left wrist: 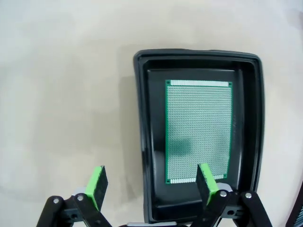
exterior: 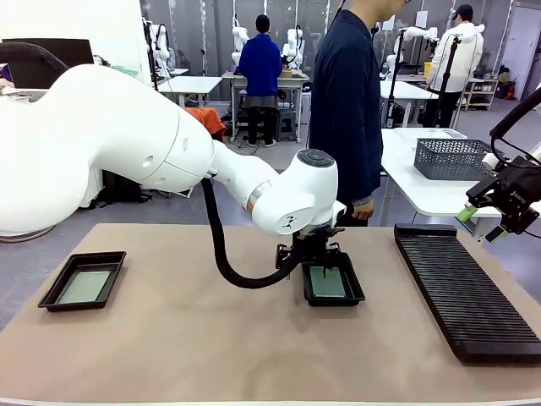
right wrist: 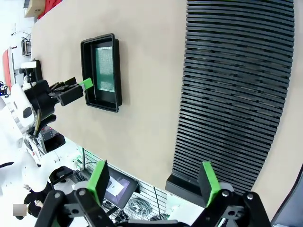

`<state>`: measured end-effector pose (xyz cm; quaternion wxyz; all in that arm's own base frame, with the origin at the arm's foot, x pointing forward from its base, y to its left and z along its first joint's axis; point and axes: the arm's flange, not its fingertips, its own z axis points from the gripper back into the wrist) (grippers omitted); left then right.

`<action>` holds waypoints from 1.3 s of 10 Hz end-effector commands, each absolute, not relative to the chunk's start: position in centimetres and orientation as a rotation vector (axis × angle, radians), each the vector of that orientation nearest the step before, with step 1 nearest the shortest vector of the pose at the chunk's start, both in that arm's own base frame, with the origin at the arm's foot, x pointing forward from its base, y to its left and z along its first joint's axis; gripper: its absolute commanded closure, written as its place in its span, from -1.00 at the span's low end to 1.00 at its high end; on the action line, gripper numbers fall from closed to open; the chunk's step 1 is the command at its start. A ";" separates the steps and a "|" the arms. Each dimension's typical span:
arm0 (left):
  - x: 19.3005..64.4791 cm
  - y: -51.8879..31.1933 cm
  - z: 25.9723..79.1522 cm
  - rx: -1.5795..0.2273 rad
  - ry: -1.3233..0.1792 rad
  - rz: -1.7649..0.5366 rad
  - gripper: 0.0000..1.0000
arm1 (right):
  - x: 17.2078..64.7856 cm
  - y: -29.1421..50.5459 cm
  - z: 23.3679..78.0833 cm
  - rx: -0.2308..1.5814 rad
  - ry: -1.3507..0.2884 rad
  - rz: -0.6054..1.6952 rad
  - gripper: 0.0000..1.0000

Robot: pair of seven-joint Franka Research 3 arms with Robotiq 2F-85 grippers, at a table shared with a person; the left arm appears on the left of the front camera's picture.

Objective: Inspect and transfer BCBs to ESD trays.
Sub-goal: Pick up the ESD tray and place it on the left side of the table.

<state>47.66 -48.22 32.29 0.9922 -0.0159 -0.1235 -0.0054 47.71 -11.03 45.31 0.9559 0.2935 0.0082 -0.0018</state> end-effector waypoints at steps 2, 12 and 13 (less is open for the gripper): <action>47.7 -48.2 32.3 -0.032 -0.248 -0.011 -1.00 | 47.3 -10.7 45.2 0.578 0.008 -0.033 -1.00; 49.0 -46.9 31.2 -0.091 -0.160 -0.026 -0.94 | 47.3 -10.7 45.2 0.578 0.008 -0.033 -1.00; 49.1 -46.6 31.2 -0.103 -0.154 -0.029 -0.89 | 47.3 -10.7 45.2 0.578 0.008 -0.033 -1.00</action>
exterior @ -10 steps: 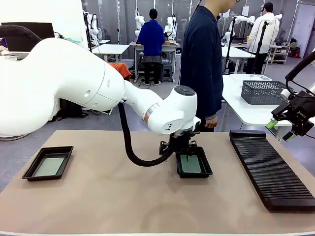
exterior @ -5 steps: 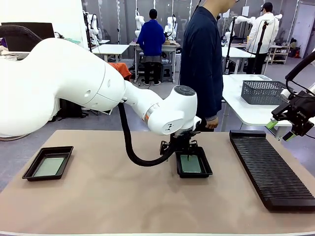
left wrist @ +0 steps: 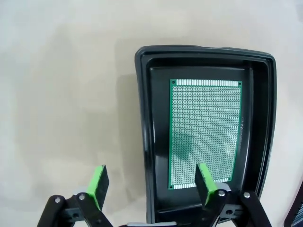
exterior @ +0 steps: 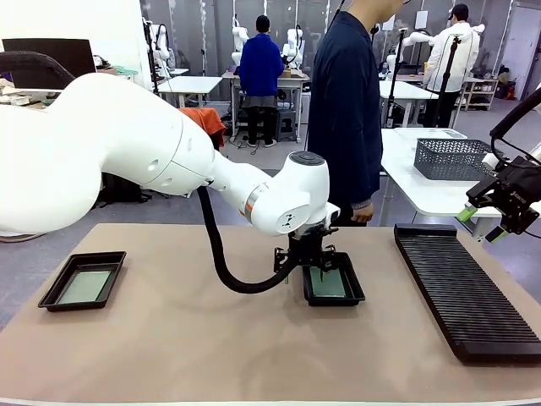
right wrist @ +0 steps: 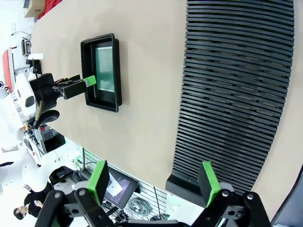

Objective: Inspect and transfer BCBs to ESD trays.
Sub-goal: Pick up the ESD tray and place it on the left side of the table.

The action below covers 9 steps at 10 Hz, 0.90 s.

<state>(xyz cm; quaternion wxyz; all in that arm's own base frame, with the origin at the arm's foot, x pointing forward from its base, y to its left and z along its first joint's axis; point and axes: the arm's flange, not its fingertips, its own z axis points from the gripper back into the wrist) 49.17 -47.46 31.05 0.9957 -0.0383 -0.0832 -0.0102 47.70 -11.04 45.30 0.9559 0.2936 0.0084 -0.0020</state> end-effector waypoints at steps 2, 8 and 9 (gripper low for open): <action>49.4 -46.5 31.2 -0.092 -0.146 -0.029 -0.81 | 47.3 -10.7 45.2 0.578 0.008 -0.033 -1.00; 50.1 -46.5 31.5 -0.085 -0.149 -0.038 -0.49 | 47.3 -10.7 45.2 0.578 0.008 -0.033 -1.00; 50.2 -46.4 31.3 -0.085 -0.144 -0.035 -0.36 | 47.3 -10.7 45.2 0.578 0.008 -0.033 -1.00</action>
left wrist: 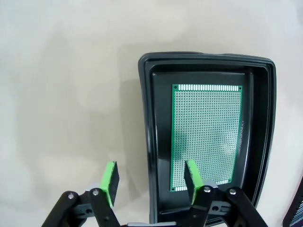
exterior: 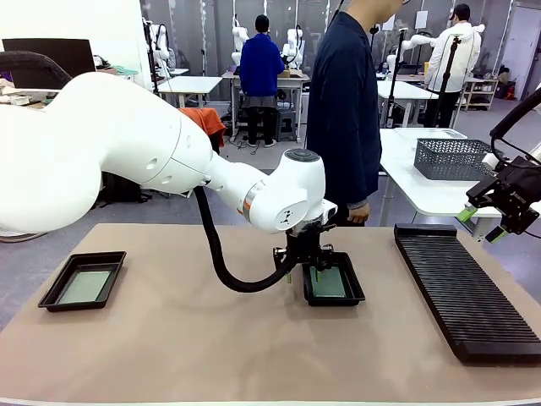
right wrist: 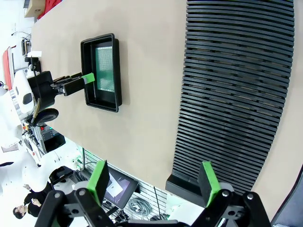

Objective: Inspect and transfer BCBs to ESD trays.
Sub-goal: Pick up the ESD tray and place it on the left side of the table.

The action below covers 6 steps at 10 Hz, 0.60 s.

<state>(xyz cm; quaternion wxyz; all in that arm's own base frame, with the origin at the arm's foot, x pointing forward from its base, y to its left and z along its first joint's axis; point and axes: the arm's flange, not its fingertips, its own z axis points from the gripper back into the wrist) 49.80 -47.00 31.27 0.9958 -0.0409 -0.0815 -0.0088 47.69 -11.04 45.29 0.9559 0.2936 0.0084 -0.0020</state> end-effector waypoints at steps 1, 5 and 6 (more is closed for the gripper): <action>50.3 -46.5 31.2 -0.088 -0.147 -0.037 -0.47 | 47.3 -10.7 45.2 0.578 0.008 -0.033 -1.00; 50.4 -46.6 31.0 -0.086 -0.151 -0.038 -0.19 | 47.3 -10.7 45.2 0.578 0.008 -0.033 -1.00; 50.4 -46.6 31.0 -0.088 -0.151 -0.041 0.13 | 47.3 -10.7 45.2 0.578 0.008 -0.033 -1.00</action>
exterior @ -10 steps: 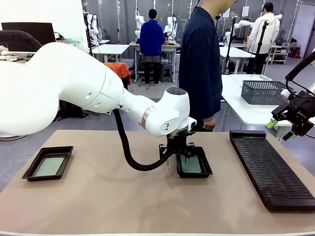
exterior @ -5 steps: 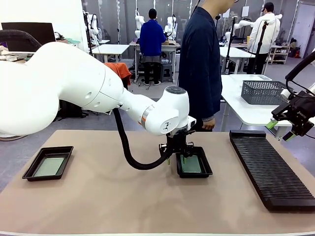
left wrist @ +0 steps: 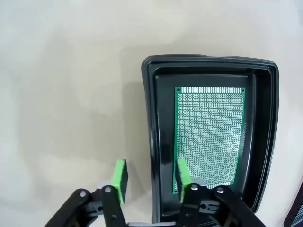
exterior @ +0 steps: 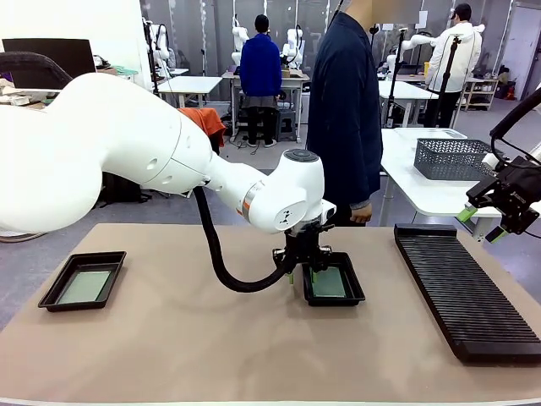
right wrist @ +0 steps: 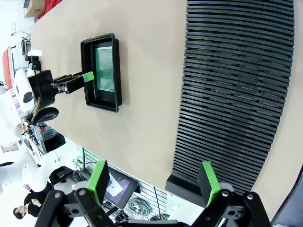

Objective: Inspect and transfer BCBs to ESD trays.
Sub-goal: Pick up the ESD tray and place it on the left side of the table.

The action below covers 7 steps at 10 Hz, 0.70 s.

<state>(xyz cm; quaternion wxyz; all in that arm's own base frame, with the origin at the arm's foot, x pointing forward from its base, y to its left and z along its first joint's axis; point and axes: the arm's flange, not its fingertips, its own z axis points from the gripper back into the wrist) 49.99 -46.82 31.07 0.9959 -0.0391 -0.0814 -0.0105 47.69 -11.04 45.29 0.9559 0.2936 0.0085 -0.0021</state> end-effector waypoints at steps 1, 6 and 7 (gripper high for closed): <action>50.3 -46.6 31.0 -0.091 -0.148 -0.041 0.00 | 47.3 -10.7 45.2 0.578 0.008 -0.033 -1.00; 50.5 -46.7 31.1 -0.093 -0.156 -0.037 0.84 | 47.3 -10.7 45.2 0.578 0.008 -0.033 -1.00; 50.5 -46.7 31.1 -0.095 -0.158 -0.037 0.76 | 47.3 -10.7 45.2 0.578 0.008 -0.033 -1.00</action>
